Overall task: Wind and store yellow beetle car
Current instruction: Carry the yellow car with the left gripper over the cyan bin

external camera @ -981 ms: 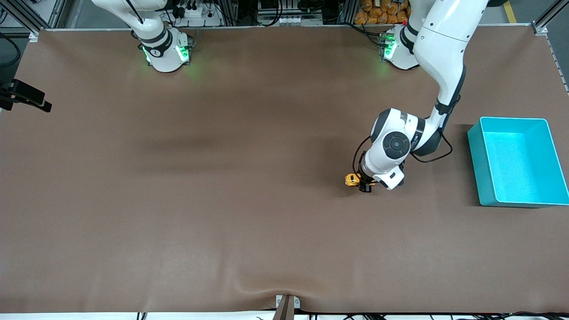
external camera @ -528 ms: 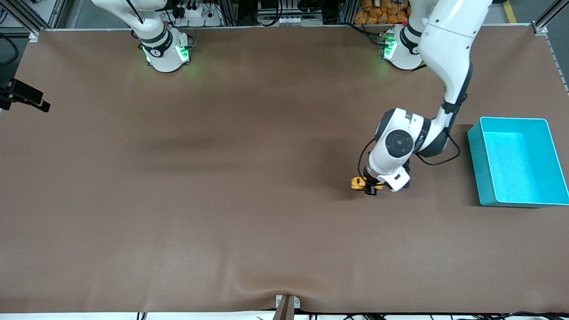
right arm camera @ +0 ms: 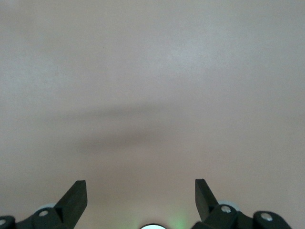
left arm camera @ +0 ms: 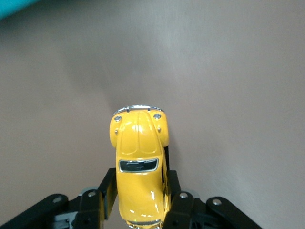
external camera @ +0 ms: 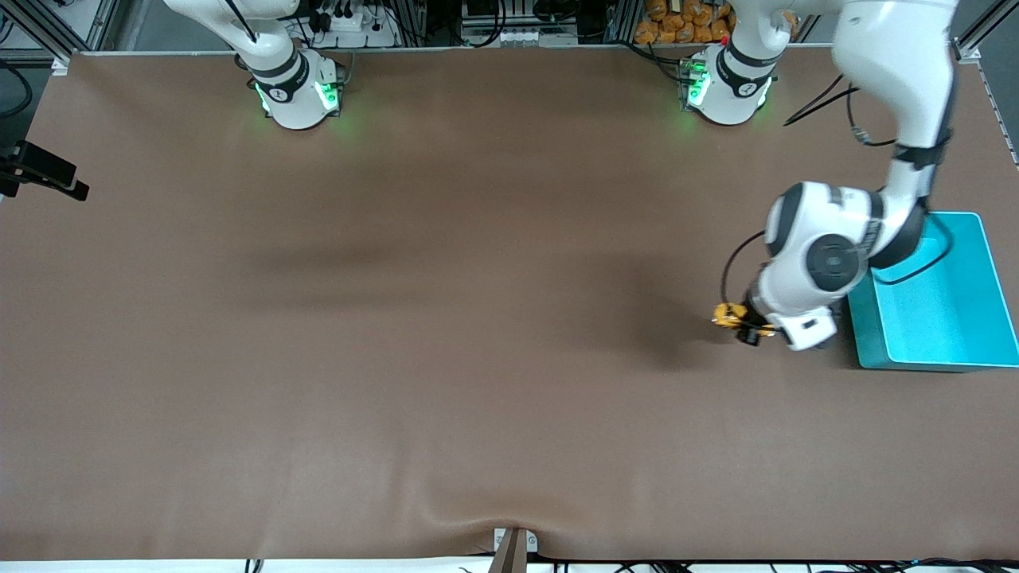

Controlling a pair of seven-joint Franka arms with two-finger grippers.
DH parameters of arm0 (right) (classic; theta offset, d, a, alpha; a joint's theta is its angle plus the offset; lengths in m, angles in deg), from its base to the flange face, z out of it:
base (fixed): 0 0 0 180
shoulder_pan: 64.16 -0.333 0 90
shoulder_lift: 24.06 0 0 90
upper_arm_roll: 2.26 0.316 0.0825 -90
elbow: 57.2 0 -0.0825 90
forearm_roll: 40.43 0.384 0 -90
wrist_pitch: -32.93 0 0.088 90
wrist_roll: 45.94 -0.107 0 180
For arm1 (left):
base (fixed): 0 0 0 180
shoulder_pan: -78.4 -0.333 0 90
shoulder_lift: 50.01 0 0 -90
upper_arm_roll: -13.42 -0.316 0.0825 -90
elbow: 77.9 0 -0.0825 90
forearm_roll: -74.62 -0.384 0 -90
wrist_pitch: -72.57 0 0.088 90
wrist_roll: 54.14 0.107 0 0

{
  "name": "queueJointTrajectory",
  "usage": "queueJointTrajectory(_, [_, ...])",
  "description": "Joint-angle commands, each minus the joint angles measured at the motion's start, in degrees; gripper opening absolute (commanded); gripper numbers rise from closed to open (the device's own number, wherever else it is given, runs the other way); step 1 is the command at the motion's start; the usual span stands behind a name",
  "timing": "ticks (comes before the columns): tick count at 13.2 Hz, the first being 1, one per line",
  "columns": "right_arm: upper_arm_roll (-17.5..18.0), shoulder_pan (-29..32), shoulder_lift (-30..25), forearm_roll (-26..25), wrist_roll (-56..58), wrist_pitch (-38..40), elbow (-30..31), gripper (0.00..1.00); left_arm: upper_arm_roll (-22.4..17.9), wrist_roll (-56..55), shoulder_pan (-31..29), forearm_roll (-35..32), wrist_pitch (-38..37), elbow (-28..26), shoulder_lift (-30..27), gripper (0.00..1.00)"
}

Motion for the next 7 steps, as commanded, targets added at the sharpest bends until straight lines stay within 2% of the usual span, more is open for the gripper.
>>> queueJointTrajectory(1, [0.11, 0.22, 0.18, 0.05, -0.94, 0.33, -0.81, 1.0, 0.55, 12.58, -6.6, -1.33, -0.73, -5.05, -6.31, 0.13])
queueJointTrajectory(4, [0.11, 0.13, 0.18, 0.05, -0.94, 0.25, -0.81, 1.0, 0.64, 31.64, -16.44, -1.33, -0.73, -6.55, -9.74, 0.11])
queueJointTrajectory(7, [0.11, 0.22, 0.18, 0.05, -0.94, 0.42, -0.81, 1.0, 0.64, 47.04, -24.1, -1.33, -0.73, -6.46, -10.28, 0.1])
